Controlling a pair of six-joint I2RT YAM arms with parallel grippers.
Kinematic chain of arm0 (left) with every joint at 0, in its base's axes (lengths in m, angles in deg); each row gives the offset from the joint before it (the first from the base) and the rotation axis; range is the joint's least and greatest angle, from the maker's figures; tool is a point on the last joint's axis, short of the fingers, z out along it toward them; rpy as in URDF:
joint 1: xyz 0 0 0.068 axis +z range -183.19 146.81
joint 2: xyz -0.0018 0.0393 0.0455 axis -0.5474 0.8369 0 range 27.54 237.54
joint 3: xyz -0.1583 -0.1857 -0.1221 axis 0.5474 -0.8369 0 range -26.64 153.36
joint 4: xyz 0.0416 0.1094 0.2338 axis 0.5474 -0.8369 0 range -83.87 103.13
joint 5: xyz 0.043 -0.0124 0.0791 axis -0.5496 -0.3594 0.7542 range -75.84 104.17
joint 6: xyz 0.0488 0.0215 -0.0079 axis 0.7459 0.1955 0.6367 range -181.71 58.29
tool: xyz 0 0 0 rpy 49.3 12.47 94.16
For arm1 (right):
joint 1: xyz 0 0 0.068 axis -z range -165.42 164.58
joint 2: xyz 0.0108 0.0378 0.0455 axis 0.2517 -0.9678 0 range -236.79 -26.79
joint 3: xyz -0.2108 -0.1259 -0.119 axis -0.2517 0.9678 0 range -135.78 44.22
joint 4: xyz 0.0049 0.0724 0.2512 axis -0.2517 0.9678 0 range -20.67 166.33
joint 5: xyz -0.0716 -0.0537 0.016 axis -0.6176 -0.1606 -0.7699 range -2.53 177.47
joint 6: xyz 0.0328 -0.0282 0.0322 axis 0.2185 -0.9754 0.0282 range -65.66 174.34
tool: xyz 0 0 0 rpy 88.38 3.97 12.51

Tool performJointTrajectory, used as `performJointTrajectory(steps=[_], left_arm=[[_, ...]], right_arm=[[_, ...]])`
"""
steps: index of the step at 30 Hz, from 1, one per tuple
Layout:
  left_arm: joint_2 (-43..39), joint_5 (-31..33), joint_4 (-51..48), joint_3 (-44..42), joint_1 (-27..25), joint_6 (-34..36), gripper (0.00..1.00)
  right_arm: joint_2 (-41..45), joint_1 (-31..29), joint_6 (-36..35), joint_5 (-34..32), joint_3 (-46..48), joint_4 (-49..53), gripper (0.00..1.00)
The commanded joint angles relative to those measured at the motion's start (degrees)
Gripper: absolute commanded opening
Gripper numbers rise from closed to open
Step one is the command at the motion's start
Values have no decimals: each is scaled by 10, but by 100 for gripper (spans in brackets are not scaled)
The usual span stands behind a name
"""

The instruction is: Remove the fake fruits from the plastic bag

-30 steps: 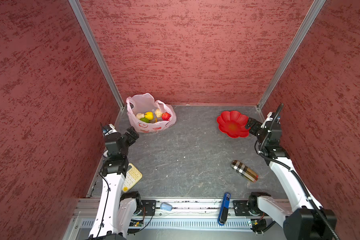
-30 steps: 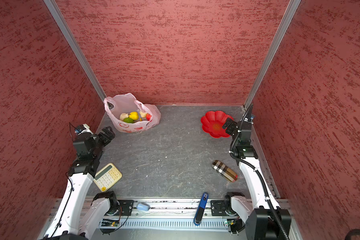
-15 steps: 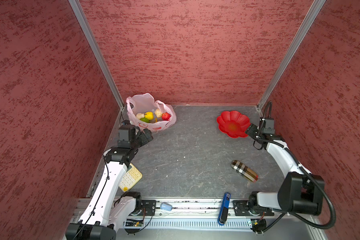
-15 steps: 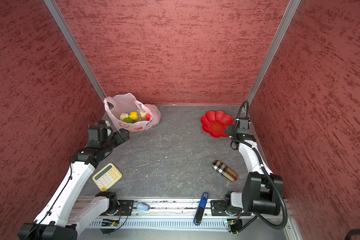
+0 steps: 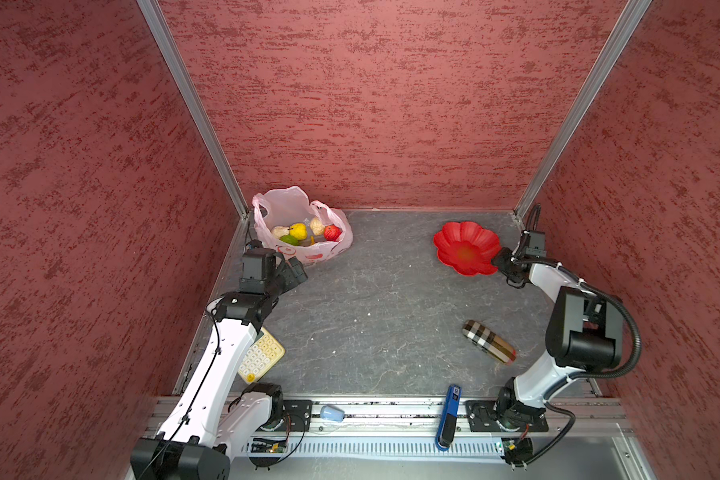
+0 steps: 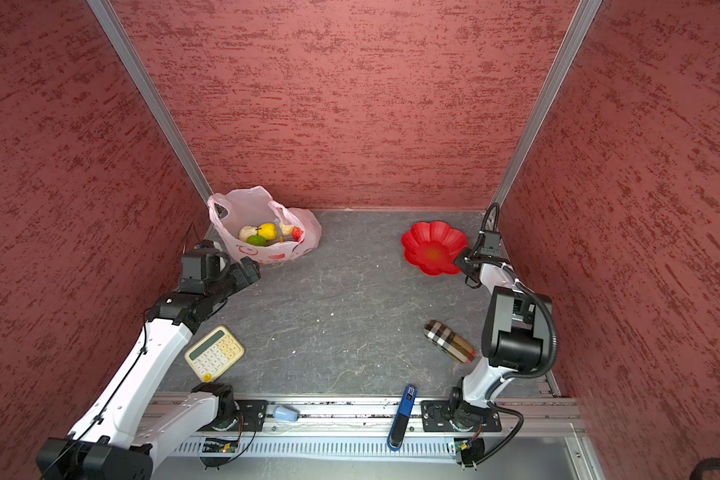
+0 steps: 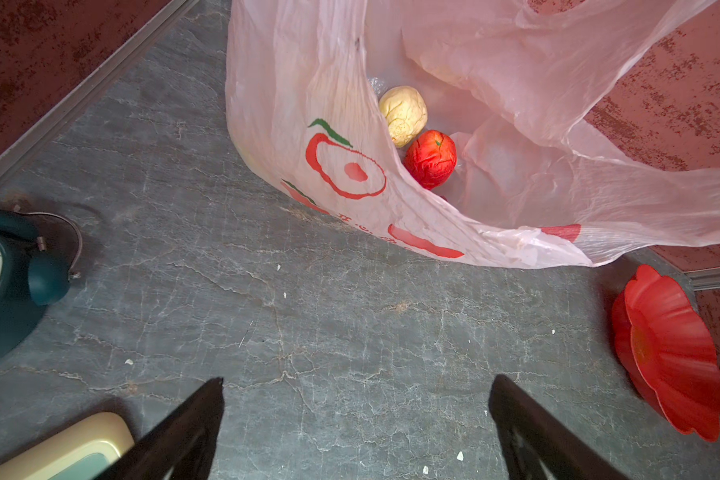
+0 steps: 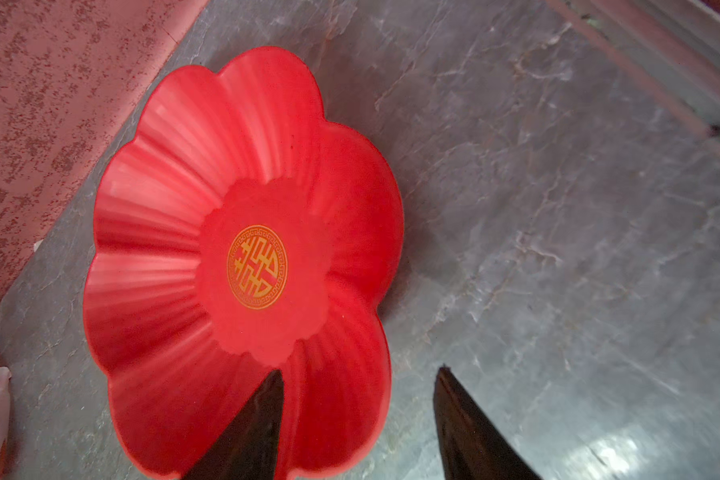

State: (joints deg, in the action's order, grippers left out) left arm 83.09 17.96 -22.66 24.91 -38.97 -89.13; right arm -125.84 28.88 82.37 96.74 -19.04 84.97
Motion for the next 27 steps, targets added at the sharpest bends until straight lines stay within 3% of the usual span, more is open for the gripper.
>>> performJointTrajectory(steps=[1,8,16,22,27], left_arm=[[-3,13,1,15,-6,-1,100],[-15,21,-8,18,-7,-3,100],[-16,22,-9,11,-7,4,100],[-16,13,-3,8,-7,5,100],[-17,7,-2,7,-5,7,99]], right_arm=[[-30,2,-3,14,-29,-23,56],[-70,2,8,8,-35,-37,49],[-92,-3,3,46,-42,-49,17],[-76,-22,-14,50,-32,-38,1],[-39,-50,-18,33,2,-21,0]])
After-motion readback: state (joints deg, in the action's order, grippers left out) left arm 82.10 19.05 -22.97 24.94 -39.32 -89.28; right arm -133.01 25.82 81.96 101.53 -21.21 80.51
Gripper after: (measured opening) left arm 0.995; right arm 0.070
